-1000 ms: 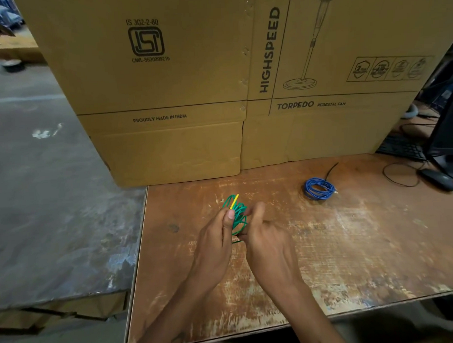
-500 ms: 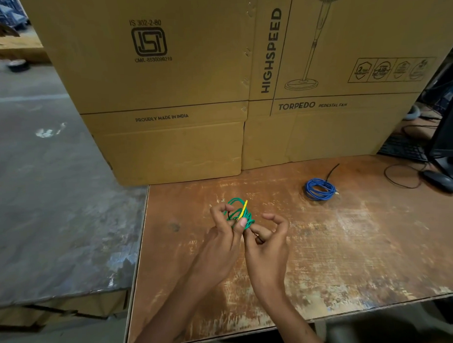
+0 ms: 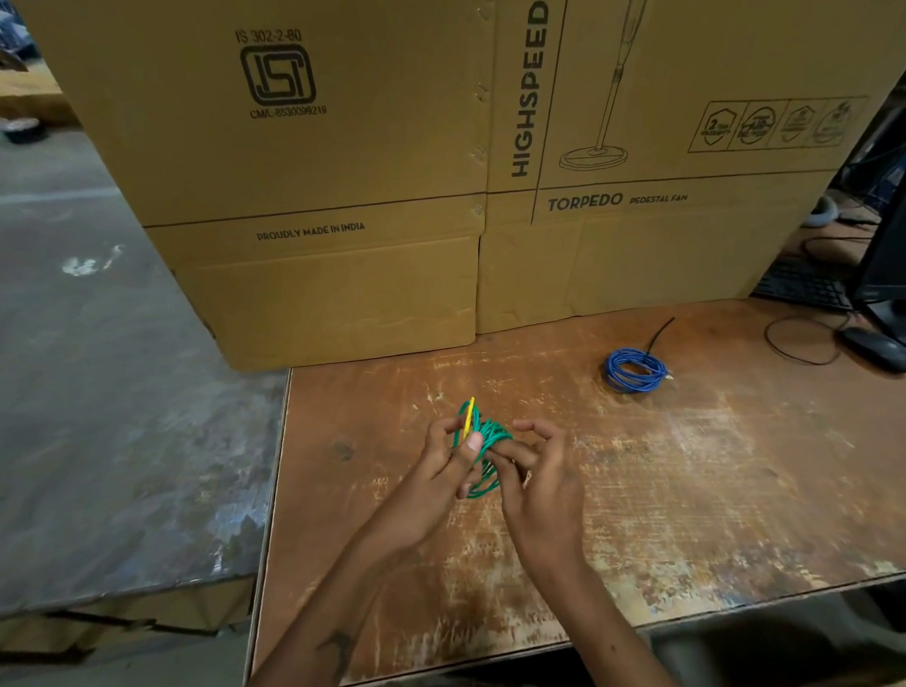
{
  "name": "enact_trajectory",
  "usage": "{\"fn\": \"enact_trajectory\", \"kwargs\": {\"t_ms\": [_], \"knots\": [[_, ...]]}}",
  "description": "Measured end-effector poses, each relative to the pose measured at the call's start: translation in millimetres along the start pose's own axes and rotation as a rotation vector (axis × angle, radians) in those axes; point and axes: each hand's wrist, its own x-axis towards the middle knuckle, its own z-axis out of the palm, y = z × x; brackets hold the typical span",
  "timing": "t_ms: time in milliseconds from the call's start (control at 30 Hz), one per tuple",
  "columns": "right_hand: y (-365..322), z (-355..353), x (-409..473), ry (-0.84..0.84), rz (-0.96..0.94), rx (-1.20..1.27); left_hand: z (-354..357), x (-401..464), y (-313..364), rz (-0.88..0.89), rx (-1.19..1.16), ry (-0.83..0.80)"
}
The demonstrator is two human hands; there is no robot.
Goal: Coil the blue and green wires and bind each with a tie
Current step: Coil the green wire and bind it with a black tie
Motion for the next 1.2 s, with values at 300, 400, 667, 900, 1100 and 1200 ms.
{"fn": "enact_trajectory", "kwargs": {"t_ms": [300, 400, 667, 900, 1100, 1200], "knots": [[6.4, -11.0, 5.0, -0.074, -0.15, -0.278, 4.4, 4.9, -2.7, -0.013, -0.004, -0.014], [5.4, -12.1, 6.1, -0.108, -0.028, -0.164, 8.5, 7.1, -3.1, -0.019, -0.005, -0.023], [-1.6, -22.1, 7.7, -0.136, 0.21, -0.01, 11.3, 9.1, -5.9, -0.038, 0.104, 0.066], [-5.1, -36.0, 19.1, -0.252, 0.333, 0.366, -0.3, 7.2, -10.1, -0.014, 0.026, 0.155], [1.5, -36.2, 21.6, -0.307, 0.311, 0.63, 6.3, 4.3, -3.5, 0.039, -0.139, 0.151], [9.2, -35.9, 20.0, -0.361, 0.312, 0.705, 6.8, 5.4, -4.8, 0.018, -0.197, 0.195]]}}
